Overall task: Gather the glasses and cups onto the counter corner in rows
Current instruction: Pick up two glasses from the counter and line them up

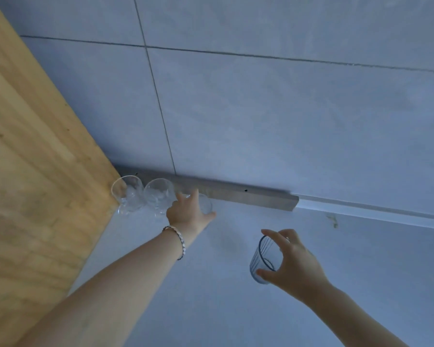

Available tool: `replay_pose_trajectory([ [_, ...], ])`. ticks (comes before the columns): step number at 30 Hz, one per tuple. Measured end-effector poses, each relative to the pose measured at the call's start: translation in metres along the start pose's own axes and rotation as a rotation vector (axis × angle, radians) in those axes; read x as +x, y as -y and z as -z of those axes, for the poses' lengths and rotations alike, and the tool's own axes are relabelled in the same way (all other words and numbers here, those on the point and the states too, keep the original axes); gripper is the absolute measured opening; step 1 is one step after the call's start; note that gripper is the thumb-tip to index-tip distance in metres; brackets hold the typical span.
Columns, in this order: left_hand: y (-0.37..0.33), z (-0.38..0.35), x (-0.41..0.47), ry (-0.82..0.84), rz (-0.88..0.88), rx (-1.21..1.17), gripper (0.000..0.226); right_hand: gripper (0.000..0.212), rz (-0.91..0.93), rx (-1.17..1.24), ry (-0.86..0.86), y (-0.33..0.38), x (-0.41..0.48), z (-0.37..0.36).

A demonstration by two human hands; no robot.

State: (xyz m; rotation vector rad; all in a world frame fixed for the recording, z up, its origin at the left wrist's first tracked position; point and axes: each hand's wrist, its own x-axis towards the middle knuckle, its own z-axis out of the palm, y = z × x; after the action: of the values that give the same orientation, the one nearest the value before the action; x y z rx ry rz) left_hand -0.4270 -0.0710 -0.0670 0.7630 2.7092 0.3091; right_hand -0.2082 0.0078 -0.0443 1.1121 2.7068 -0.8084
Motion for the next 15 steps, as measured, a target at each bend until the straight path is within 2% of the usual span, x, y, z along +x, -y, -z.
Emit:
replay_pose_trajectory([
  [5, -0.005, -0.009, 0.027, -0.014, 0.003, -0.013, 0.071, 0.081, -0.025, -0.014, -0.003, 0.004, 0.016, -0.006],
  [9, 0.006, -0.016, 0.029, -0.020, -0.038, 0.033, 0.088, 0.080, -0.038, -0.030, 0.011, 0.007, 0.024, -0.011],
  [12, 0.023, -0.020, 0.027, -0.016, -0.213, 0.052, 0.095, 0.080, -0.044, -0.030, 0.010, 0.011, 0.035, -0.014],
  [15, 0.037, -0.018, 0.029, 0.000, -0.404, 0.041, 0.090, 0.081, -0.042, -0.023, 0.004, 0.023, 0.052, -0.018],
])
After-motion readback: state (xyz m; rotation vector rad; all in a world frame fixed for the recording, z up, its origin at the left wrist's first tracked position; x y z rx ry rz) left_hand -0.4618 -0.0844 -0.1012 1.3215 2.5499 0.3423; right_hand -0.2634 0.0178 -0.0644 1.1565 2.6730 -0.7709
